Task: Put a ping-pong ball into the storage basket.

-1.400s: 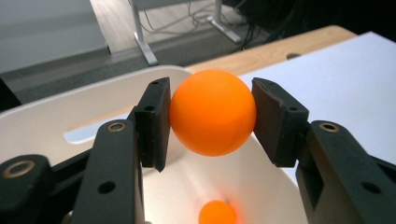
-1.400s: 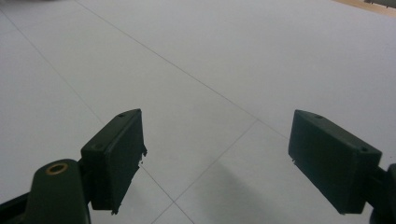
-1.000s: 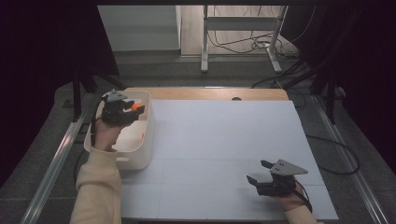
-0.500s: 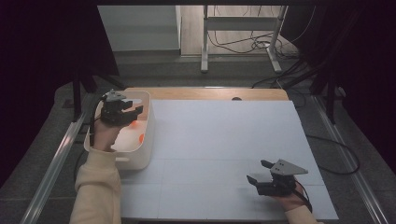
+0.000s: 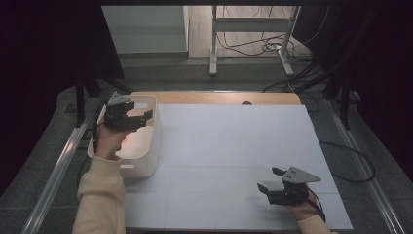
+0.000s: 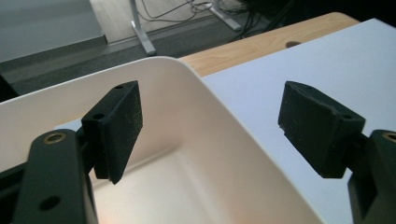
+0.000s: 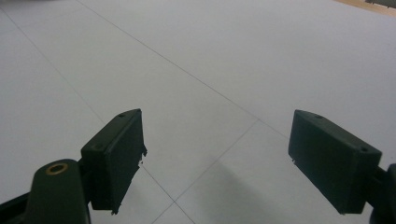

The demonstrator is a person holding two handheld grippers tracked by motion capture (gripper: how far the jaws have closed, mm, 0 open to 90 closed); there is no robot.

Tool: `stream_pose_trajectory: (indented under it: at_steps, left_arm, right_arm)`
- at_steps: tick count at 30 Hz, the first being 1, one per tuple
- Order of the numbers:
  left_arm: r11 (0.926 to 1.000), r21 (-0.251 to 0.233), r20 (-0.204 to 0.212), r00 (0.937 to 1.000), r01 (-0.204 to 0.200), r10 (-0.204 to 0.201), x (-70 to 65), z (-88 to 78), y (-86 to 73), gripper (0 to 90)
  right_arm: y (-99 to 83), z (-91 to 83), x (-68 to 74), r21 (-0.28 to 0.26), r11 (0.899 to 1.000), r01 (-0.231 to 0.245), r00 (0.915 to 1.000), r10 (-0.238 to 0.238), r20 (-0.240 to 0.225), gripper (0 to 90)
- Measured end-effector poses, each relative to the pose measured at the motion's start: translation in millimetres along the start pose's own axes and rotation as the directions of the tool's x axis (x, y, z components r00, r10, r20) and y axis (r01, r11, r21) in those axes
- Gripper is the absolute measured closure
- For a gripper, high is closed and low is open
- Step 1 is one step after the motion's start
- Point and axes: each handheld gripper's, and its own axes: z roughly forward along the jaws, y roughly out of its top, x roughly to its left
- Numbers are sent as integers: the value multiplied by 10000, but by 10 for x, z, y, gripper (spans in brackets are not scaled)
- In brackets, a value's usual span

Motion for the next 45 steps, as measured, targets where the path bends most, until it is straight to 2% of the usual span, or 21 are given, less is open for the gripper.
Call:
stream_pose_trajectory:
  at_steps: [2, 3, 4, 6, 7, 10, 14, 20, 22, 23, 25, 28, 30, 31, 32, 33, 35, 38, 41, 44, 45]
  left_arm:
    - [9999, -136, 261, 9997, 29, -25, -24, -21, 15, 219]
    - [9999, -136, 261, 9997, 29, -25, -24, -21, 15, 218]
    - [9997, -261, 562, 9984, 42, -27, -51, -44, 32, 217]
    - [9992, -392, 847, 9964, 82, -48, -77, -60, 46, 215]
    - [9992, -392, 847, 9964, 82, -48, -77, -60, 46, 214]
    - [9987, -516, 1365, 9906, 45, 26, -132, -77, 70, 209]
    - [9982, -600, 2027, 9790, -84, 204, -226, -89, 87, 197]
    - [9973, -715, 2553, 9662, -172, 349, -348, -128, 102, 186]
    - [9964, -817, 2936, 9548, -228, 459, -420, -144, 116, 183]
    - [9964, -817, 2936, 9548, -228, 459, -420, -144, 116, 180]
    - [9958, -861, 3235, 9445, -312, 576, -484, -146, 123, 176]
    - [9956, -841, 3530, 9331, -410, 683, -573, -146, 115, 169]
    - [9955, -865, 3710, 9261, -391, 687, -626, -149, 95, 165]
    - [9955, -865, 3710, 9261, -391, 687, -626, -149, 95, 165]
    - [9956, -854, 3806, 9222, -387, 685, -648, -150, 84, 165]
    - [9955, -848, 3966, 9152, -412, 716, -686, -153, 65, 165]
    - [9952, -878, 4128, 9076, -439, 764, -730, -163, 36, 164]
    - [9943, -980, 4281, 9001, -424, 806, -779, -179, -15, 164]
    - [9911, -1237, 4276, 8987, -488, 976, -847, -198, -77, 160]
    - [9886, -1337, 4327, 8933, -697, 1215, -934, -216, -143, 160]
    - [9886, -1337, 4327, 8933, -697, 1215, -934, -216, -143, 160]
  right_arm:
    - [0, -2, 0, 14, 10000, 2, 10000, -2, 46, 189]
    - [0, -2, 0, 14, 10000, 2, 10000, -2, 46, 189]
    - [0, -1, -1, -9, 10000, -8, 10000, 8, 37, 189]
    - [0, -1, -2, -15, 10000, -19, 10000, 19, 44, 188]
    - [0, -1, -2, -15, 10000, -19, 10000, 19, 44, 188]
    - [0, -4, -5, -46, 10000, -20, 10000, 21, 69, 189]
    - [4, -5, -13, -74, 10000, -49, 10000, 49, 51, 189]
    - [3, -17, -3, -179, 9998, -42, 10000, 41, -65, 189]
    - [3, -21, -10, -178, 9998, -56, 10000, 56, -14, 189]
    - [3, -21, -10, -178, 9998, -56, 10000, 56, -14, 189]
    - [-1, -20, -11, -140, 9999, -66, 10000, 65, -3, 189]
    - [-2, -23, 5, -130, 9999, -63, 10000, 63, -47, 189]
    - [-1, -31, 7, -83, 10000, -35, 10000, 35, -8, 189]
    - [0, -32, 7, -136, 9999, -73, 10000, 73, -6, 189]
    - [1, -31, 4, -153, 9998, -84, 10000, 84, 10, 189]
    - [2, -29, 2, -146, 9999, -91, 10000, 91, 4, 189]
    - [1, -20, -3, -148, 9999, -73, 10000, 73, -32, 189]
    - [1, -12, -1, -134, 9999, -83, 9999, 82, -63, 189]
    - [-1, -10, -1, -118, 9999, -78, 10000, 78, -33, 189]
    - [-3, -14, -1, -116, 9999, -84, 9999, 84, -55, 189]
    - [-3, -14, -1, -116, 9999, -84, 9999, 84, -55, 189]
